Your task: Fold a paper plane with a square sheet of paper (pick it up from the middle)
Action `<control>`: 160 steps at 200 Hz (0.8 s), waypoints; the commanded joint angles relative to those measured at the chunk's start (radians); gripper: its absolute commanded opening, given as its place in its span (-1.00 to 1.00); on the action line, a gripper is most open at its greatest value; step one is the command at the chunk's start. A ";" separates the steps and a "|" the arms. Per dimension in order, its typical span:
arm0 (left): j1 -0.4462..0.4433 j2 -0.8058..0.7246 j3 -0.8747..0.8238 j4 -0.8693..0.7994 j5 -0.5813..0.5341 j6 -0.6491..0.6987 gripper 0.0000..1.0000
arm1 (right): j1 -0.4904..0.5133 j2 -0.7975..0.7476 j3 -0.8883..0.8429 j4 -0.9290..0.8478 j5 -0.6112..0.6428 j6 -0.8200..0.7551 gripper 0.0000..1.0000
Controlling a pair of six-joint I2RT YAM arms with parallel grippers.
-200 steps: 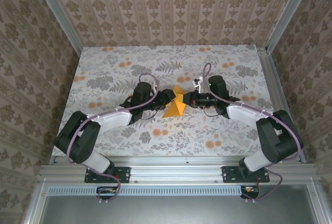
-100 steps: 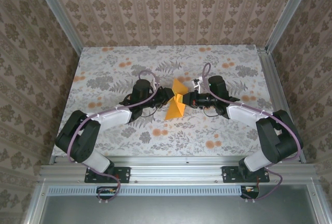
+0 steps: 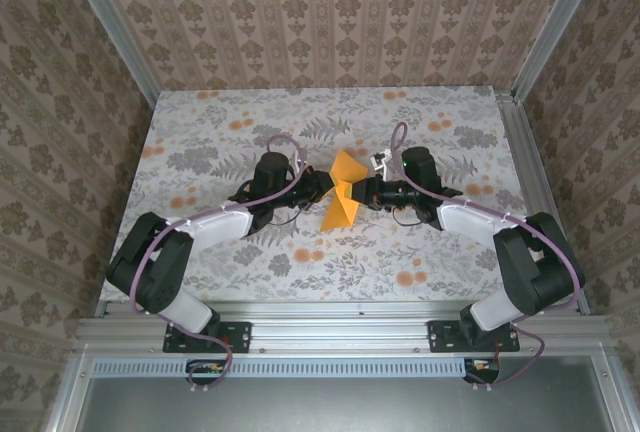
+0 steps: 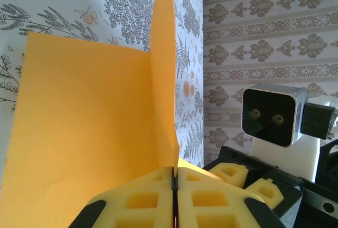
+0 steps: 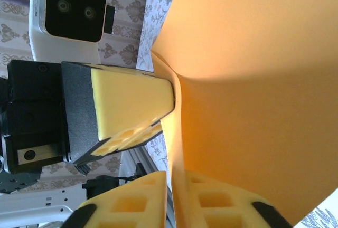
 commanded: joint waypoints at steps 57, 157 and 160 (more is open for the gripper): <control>0.028 -0.013 0.021 0.004 0.007 0.021 -0.89 | -0.034 -0.097 -0.090 0.009 0.048 0.055 -0.10; 0.029 -0.001 0.018 0.083 0.000 -0.055 -0.91 | 0.048 0.051 -0.204 0.642 0.098 0.555 0.49; 0.029 -0.003 0.017 0.081 0.000 -0.054 -0.91 | 0.049 0.059 -0.203 0.661 0.099 0.569 0.49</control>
